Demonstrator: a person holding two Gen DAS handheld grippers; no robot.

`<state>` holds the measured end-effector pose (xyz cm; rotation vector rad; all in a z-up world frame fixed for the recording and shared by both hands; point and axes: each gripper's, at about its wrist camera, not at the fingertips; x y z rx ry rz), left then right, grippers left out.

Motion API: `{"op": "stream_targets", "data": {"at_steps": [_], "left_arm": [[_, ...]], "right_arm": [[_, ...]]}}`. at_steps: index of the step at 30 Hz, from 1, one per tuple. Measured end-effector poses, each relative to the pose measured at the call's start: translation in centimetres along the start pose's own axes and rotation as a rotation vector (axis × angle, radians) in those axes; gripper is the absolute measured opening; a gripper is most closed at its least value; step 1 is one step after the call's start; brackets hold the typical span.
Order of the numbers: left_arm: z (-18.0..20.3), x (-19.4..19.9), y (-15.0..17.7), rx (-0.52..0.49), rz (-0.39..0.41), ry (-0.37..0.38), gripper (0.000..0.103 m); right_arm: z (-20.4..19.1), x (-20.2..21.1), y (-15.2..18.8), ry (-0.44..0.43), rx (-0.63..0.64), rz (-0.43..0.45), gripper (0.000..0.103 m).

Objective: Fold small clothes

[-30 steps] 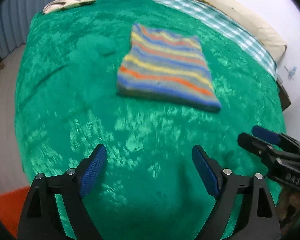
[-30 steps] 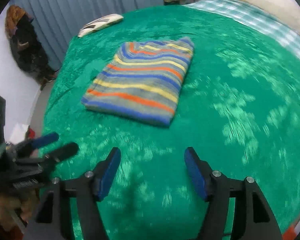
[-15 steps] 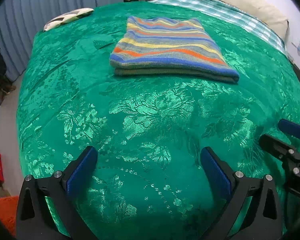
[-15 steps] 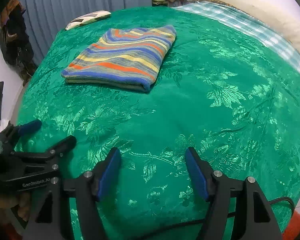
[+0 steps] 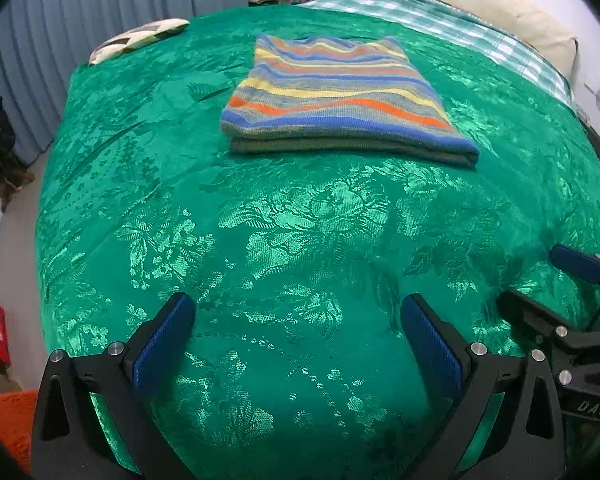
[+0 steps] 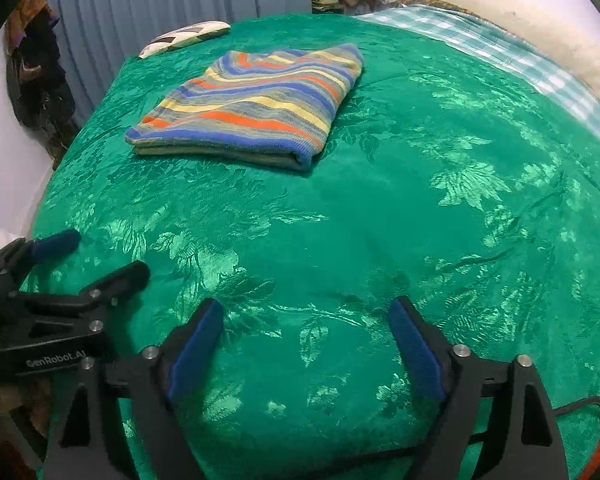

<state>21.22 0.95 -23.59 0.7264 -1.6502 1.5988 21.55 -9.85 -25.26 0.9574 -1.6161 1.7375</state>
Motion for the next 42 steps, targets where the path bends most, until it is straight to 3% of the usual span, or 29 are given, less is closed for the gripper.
{"op": "stream_targets", "data": {"at_steps": [7, 11, 14, 17, 20, 22, 24, 28, 31, 34, 35, 36, 37, 38, 42], "left_arm": [[-0.2, 0.0, 0.0, -0.016, -0.022, 0.023, 0.103], [-1.4, 1.6, -0.6, -0.005, -0.066, 0.102, 0.100], [-3.8, 3.9, -3.4, 0.041, -0.018, 0.184, 0.100], [-6.0, 4.2, -8.2, 0.045, -0.002, 0.220, 0.100], [-8.2, 2.4, -13.4, 0.097, -0.009, 0.250, 0.100], [-9.3, -0.4, -16.6, 0.147, -0.047, 0.286, 0.100], [-9.6, -3.3, -18.2, 0.155, -0.092, 0.275, 0.100], [-9.9, -8.4, -19.6, 0.168, -0.144, 0.273, 0.098], [-9.7, -10.3, -19.8, 0.182, -0.160, 0.301, 0.094], [-8.8, -11.5, -20.0, 0.152, -0.161, 0.280, 0.088], [-8.6, -11.8, -20.2, 0.140, -0.161, 0.276, 0.082], [-8.1, -12.0, -20.3, 0.125, -0.161, 0.268, 0.072], [-7.4, -12.1, -20.4, 0.104, -0.157, 0.269, 0.060], [-6.9, -12.3, -20.7, 0.091, -0.163, 0.294, 0.024], [-4.9, -11.1, -21.5, 0.049, -0.135, 0.230, 0.015]], "right_arm": [[-0.6, -0.3, 0.0, -0.007, 0.025, -0.008, 0.096], [-0.5, 0.0, -0.1, -0.022, 0.030, -0.019, 0.098], [1.1, 1.7, -0.3, -0.082, -0.045, -0.015, 0.092], [3.4, 2.9, -1.6, -0.159, -0.134, -0.006, 0.091], [5.6, 2.1, -5.3, -0.213, -0.164, -0.006, 0.091], [7.5, 0.7, -8.6, -0.275, -0.212, -0.004, 0.091], [9.0, -1.3, -11.4, -0.337, -0.262, -0.013, 0.089], [10.5, -6.1, -15.4, -0.432, -0.330, -0.061, 0.081], [10.5, -10.0, -16.9, -0.472, -0.355, -0.111, 0.070], [10.3, -13.0, -18.2, -0.527, -0.396, -0.118, 0.061], [10.0, -13.9, -18.7, -0.542, -0.408, -0.124, 0.055], [9.7, -14.6, -19.0, -0.549, -0.412, -0.133, 0.044], [9.1, -15.2, -19.3, -0.550, -0.403, -0.142, 0.039], [8.4, -15.6, -19.7, -0.524, -0.379, -0.149, 0.033], [5.6, -14.0, -21.0, -0.368, -0.240, -0.105, 0.024]]}}
Point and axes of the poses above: each gripper's, at about its wrist camera, not at the fingertips, and x roughly against the way its jaws point, z to its right, y to its underside, and after that the axes turned 3 degrees about y, right-handed
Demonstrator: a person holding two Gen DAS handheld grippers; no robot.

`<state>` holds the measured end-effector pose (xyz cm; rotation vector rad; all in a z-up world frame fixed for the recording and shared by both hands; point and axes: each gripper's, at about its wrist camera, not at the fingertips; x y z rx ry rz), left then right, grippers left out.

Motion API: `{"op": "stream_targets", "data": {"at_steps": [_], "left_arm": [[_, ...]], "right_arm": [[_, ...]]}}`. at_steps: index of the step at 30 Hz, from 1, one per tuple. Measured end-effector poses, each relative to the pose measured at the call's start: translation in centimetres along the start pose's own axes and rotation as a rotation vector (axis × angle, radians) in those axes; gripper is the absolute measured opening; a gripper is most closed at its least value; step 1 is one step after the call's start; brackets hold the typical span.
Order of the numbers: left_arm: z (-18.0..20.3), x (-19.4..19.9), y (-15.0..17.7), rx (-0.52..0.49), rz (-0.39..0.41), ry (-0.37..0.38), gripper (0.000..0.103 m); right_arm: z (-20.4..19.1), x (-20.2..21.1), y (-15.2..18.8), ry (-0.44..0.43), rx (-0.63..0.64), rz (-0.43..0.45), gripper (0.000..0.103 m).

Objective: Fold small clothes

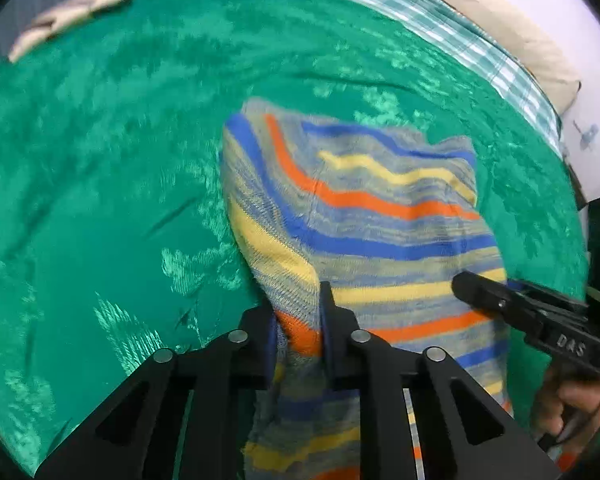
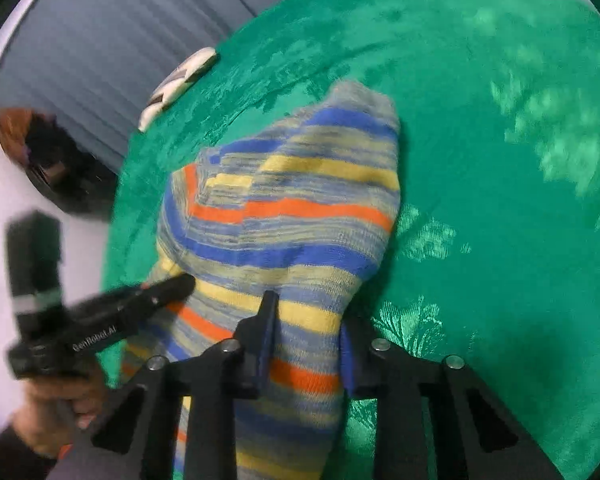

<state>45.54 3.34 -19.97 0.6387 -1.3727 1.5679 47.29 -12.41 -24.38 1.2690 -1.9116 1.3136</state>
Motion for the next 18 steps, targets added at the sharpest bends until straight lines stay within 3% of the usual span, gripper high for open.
{"op": "stream_targets", "data": {"at_steps": [3, 9, 16, 18], "left_arm": [[0.7, 2.4, -0.2, -0.016, 0.058, 0.014, 0.015], [1.7, 6.6, -1.5, -0.043, 0.143, 0.033, 0.015], [1.8, 7.3, -3.0, -0.057, 0.172, 0.013, 0.015], [1.9, 6.4, -2.7, -0.077, 0.162, -0.037, 0.023]], "right_arm": [[-1.9, 2.3, -0.3, 0.042, 0.073, 0.068, 0.023], [-5.3, 6.5, -1.7, 0.040, 0.160, 0.158, 0.022], [-5.5, 8.7, -2.9, 0.041, 0.186, 0.192, 0.023], [-5.2, 8.2, -2.6, 0.040, 0.189, 0.181, 0.026]]}}
Point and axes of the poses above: each gripper's, at about its wrist camera, not at the fingertips, and x roughly against the way its jaws point, z to its right, y to its underside, and after that the axes turned 3 degrees about y, right-handed
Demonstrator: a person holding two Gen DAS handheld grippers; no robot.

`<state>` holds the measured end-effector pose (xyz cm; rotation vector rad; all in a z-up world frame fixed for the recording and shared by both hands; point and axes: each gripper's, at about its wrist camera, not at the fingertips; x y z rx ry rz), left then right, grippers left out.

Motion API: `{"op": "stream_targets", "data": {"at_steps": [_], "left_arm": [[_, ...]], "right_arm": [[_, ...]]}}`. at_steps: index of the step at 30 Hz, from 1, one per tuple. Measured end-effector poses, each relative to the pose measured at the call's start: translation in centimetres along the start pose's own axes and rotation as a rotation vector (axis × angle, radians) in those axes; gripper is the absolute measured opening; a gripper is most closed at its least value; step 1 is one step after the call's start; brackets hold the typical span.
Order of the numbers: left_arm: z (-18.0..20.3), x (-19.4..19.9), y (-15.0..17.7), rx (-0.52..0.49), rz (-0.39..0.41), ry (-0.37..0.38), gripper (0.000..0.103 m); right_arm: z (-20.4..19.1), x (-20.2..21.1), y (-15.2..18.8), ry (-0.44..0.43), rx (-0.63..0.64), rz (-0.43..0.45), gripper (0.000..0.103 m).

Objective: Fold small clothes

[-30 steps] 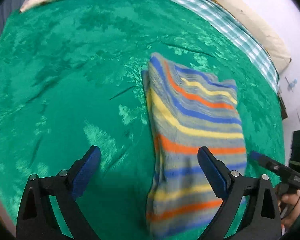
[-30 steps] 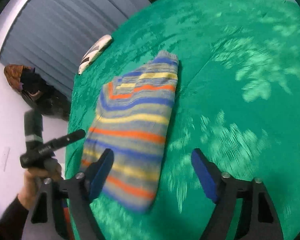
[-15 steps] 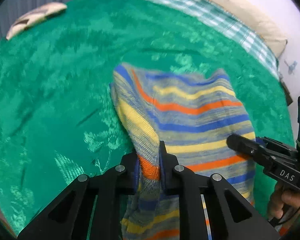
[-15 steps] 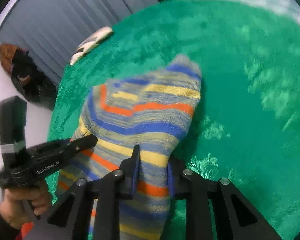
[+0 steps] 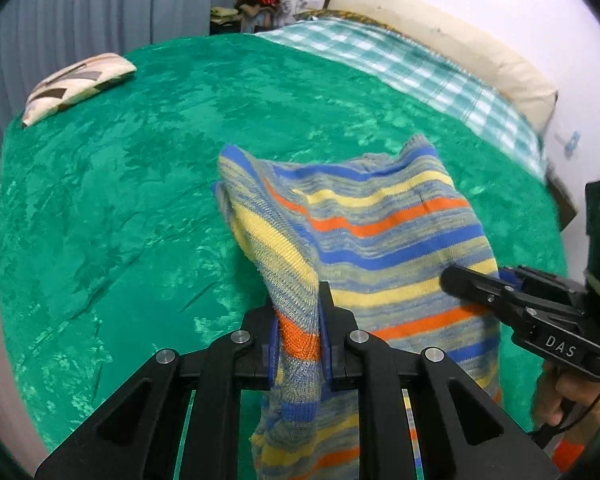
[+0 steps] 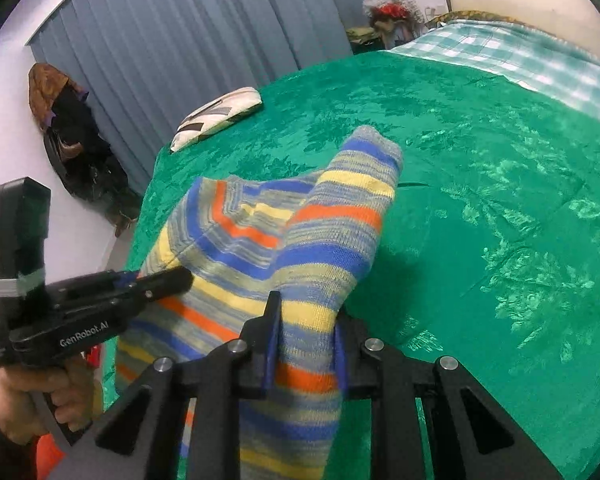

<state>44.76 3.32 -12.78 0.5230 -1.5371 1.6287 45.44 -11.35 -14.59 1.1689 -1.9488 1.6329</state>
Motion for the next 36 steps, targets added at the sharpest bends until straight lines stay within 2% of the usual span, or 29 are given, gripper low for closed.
{"op": "stream_targets", "data": {"at_steps": [1, 3, 4, 5, 6, 8, 10, 12, 13, 17, 22, 24, 30, 36], "left_arm": [[0.1, -0.7, 0.4, -0.027, -0.014, -0.069, 0.026], [0.1, -1.5, 1.1, -0.048, -0.032, -0.167, 0.063], [-0.2, -1.4, 1.5, -0.048, -0.028, -0.195, 0.069], [-0.3, -0.8, 2.0, -0.045, -0.010, -0.203, 0.075], [-0.3, -0.1, 2.5, -0.047, 0.007, -0.208, 0.081], [0.3, 1.7, 3.3, -0.063, 0.020, -0.242, 0.091], [1.1, 3.6, 3.9, -0.084, 0.046, -0.263, 0.095], [2.5, 6.3, 4.6, -0.105, 0.070, -0.302, 0.098], [2.9, 7.2, 4.8, -0.109, 0.080, -0.306, 0.098], [4.8, 12.3, 6.6, -0.094, 0.104, -0.291, 0.100], [6.5, 17.1, 9.3, -0.080, 0.131, -0.379, 0.102], [7.3, 18.8, 10.4, -0.098, 0.129, -0.387, 0.102], [9.3, 22.9, 14.1, -0.039, 0.107, -0.368, 0.102], [10.7, 24.9, 16.7, 0.000, 0.073, -0.377, 0.102]], "right_arm": [[0.2, -0.5, 0.4, 0.014, 0.001, -0.019, 0.029], [0.4, -1.4, 0.9, 0.088, 0.007, -0.051, 0.043], [0.5, -1.2, 1.1, 0.104, 0.013, -0.052, 0.043], [0.6, -0.8, 1.4, 0.107, 0.012, -0.048, 0.047], [0.8, -0.4, 1.5, 0.107, 0.006, -0.046, 0.056], [0.9, 0.9, 1.7, 0.123, -0.004, -0.036, 0.069], [0.4, 2.8, 2.1, 0.141, 0.004, -0.025, 0.075], [-0.4, 4.7, 2.6, 0.159, 0.015, -0.022, 0.087], [-0.7, 5.7, 2.9, 0.172, 0.019, -0.019, 0.089], [-3.0, 10.4, 4.1, 0.177, 0.029, 0.009, 0.091], [-6.0, 16.0, 6.9, 0.198, 0.046, 0.033, 0.093], [-7.1, 17.9, 8.2, 0.209, 0.049, 0.034, 0.094], [-9.8, 22.0, 12.4, 0.264, 0.081, 0.013, 0.103], [-12.0, 25.2, 15.3, 0.286, 0.120, -0.006, 0.102]]}}
Point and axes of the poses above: each gripper's, at about its wrist camera, not at the fingertips, and x roughly against the way its jaws point, z to its right, y to its underside, and after that the axes turned 3 degrees about y, right-handed
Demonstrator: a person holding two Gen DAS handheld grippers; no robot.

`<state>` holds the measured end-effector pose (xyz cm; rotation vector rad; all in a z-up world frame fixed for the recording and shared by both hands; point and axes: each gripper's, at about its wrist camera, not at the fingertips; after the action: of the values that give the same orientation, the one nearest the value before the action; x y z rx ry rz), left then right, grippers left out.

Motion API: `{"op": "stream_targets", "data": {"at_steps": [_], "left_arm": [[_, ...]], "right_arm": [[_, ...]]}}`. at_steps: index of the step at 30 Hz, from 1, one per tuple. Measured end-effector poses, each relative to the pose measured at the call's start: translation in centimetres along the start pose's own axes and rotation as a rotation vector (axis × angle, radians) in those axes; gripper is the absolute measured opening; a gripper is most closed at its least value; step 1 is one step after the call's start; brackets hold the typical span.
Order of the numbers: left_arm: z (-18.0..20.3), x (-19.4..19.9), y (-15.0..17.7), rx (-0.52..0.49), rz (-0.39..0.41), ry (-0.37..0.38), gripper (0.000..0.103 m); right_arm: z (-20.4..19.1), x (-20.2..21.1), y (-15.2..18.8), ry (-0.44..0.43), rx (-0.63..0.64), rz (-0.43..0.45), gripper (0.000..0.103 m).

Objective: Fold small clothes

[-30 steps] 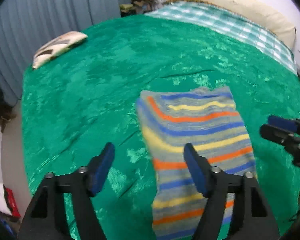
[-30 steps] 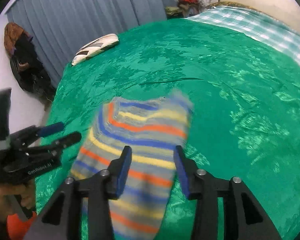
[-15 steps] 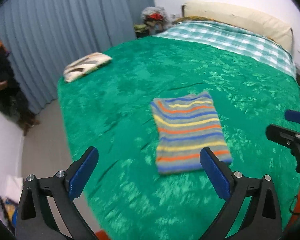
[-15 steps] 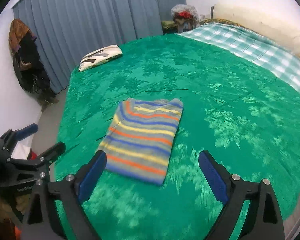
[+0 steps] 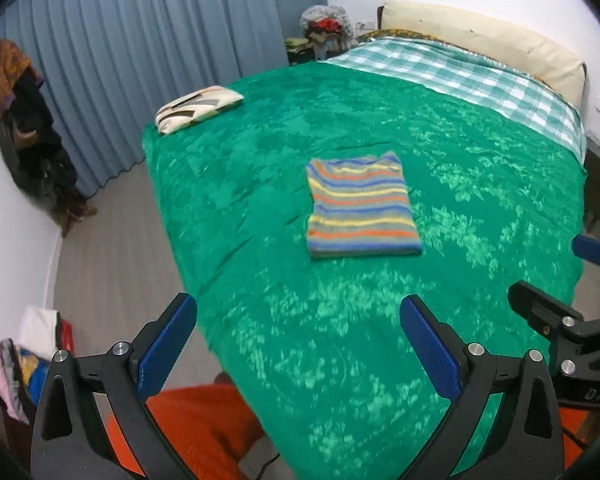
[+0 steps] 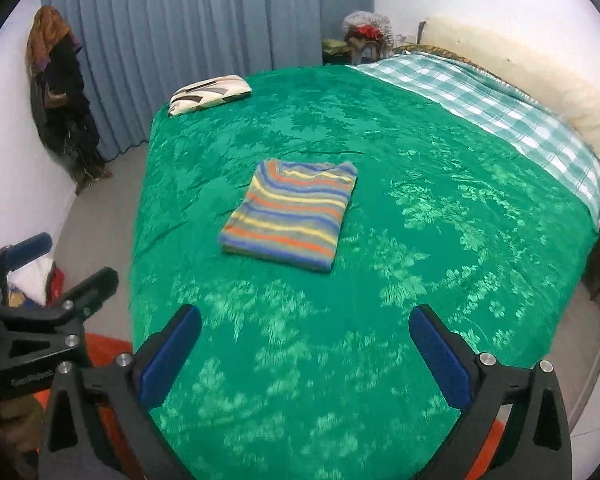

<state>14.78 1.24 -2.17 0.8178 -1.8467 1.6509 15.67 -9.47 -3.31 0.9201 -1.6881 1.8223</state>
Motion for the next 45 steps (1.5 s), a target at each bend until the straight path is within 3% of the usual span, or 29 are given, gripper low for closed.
{"op": "stream_targets", "data": {"at_steps": [6, 13, 25, 31, 35, 45], "left_arm": [[-0.4, 1.4, 1.1, 0.015, -0.024, -0.018, 0.102], [-1.4, 2.1, 1.7, 0.039, -0.057, 0.033, 0.102], [-2.2, 3.7, 1.5, 0.077, -0.076, 0.055, 0.102], [-1.9, 3.8, 1.3, 0.069, -0.085, 0.045, 0.102], [-1.6, 3.5, 1.3, 0.059, -0.082, -0.003, 0.103], [-1.7, 2.8, 1.3, 0.060, -0.100, -0.014, 0.102]], "right_arm": [[-1.1, 2.9, 1.4, 0.029, 0.015, 0.007, 0.103], [-2.0, 3.9, 2.2, 0.028, 0.007, -0.020, 0.102], [-3.3, 5.5, 1.8, 0.048, 0.034, -0.016, 0.102], [-3.1, 5.9, 1.6, 0.075, 0.024, -0.016, 0.102], [-2.8, 6.1, 1.5, 0.109, 0.023, -0.009, 0.102], [-2.8, 6.0, 1.3, 0.131, 0.020, -0.009, 0.102]]}}
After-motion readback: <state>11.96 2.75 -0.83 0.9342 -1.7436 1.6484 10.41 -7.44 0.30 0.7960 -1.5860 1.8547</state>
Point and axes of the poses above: each gripper's, at about its wrist camera, not at the fingertips, and x roughly against the way its jaws point, z to its right, y to its underside, and after that the axes turned 3 degrees about y, right-handed
